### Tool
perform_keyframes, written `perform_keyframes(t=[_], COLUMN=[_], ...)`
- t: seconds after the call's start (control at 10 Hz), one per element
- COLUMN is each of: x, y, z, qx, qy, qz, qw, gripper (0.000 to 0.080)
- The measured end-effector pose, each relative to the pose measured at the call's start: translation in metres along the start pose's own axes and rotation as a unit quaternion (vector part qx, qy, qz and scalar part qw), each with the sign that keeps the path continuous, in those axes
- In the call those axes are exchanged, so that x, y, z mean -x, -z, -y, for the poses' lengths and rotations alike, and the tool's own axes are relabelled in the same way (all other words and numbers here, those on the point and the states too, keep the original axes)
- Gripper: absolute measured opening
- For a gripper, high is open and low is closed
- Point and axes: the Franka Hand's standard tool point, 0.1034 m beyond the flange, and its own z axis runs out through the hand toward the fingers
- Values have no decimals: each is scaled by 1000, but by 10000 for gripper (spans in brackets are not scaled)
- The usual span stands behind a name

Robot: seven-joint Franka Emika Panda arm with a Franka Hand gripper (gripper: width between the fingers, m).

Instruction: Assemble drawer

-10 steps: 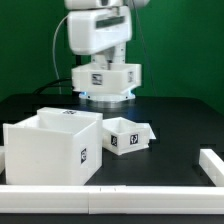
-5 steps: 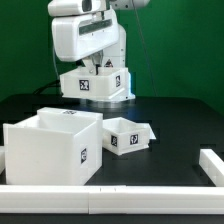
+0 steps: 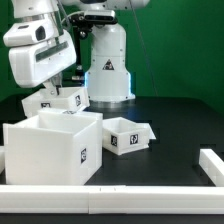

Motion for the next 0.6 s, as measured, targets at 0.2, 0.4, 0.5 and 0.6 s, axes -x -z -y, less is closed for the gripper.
perform_keyframes(t=[0.2, 0.4, 0.5, 0.6], x=[5, 34, 48, 54], y=[-5, -28, -41, -52], z=[2, 1, -4, -9], qx=[-1, -8, -15, -23], qy=[9, 25, 22, 15], qz=[-3, 0, 3, 4], qw=[1000, 1000, 1000, 1000], gripper=[38, 38, 38, 38])
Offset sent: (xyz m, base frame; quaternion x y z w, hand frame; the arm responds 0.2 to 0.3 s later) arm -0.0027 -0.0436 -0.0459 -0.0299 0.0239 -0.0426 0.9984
